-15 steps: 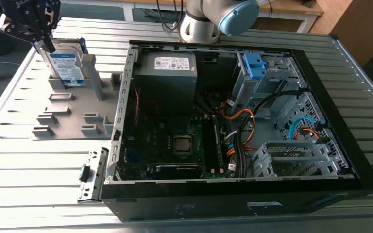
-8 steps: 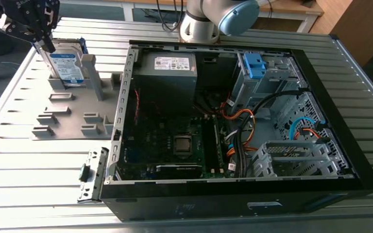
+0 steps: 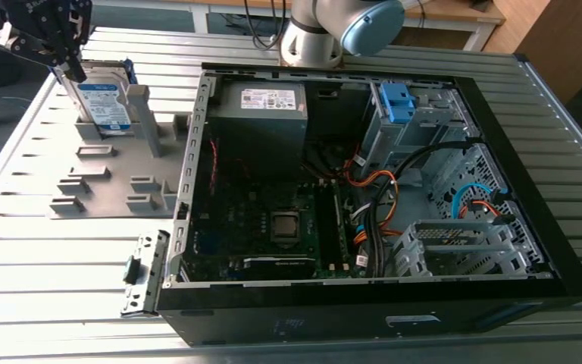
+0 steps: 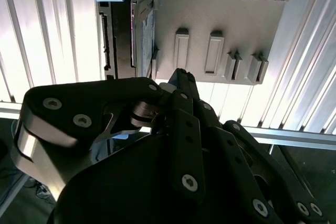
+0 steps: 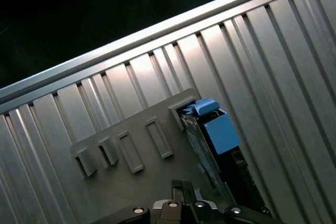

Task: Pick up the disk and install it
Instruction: 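Pick up the disk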

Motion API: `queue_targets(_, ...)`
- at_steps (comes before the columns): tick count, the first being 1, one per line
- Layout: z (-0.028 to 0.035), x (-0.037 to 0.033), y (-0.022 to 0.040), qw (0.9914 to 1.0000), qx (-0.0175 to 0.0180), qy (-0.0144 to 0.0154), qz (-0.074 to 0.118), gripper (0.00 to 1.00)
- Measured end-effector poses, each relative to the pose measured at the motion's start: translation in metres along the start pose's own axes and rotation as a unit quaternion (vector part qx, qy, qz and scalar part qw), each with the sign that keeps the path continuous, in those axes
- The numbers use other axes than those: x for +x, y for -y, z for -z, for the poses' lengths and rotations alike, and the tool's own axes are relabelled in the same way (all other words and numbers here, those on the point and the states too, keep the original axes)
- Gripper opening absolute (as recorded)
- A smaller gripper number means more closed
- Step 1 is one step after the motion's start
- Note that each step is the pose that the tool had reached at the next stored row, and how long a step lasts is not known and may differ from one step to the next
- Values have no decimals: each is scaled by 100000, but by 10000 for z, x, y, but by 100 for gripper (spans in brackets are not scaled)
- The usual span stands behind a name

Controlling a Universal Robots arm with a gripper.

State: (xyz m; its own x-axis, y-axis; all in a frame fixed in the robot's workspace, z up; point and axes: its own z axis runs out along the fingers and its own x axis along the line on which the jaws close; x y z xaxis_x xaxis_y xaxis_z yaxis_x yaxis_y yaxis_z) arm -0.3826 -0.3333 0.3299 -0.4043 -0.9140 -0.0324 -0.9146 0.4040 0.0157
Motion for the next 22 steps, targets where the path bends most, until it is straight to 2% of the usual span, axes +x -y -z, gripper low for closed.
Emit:
queue_targets(11,0,0,0,99971,-75,-38,2402,11)
queue_targets(22,0,0,0,99889,-151,-74,4702,11)
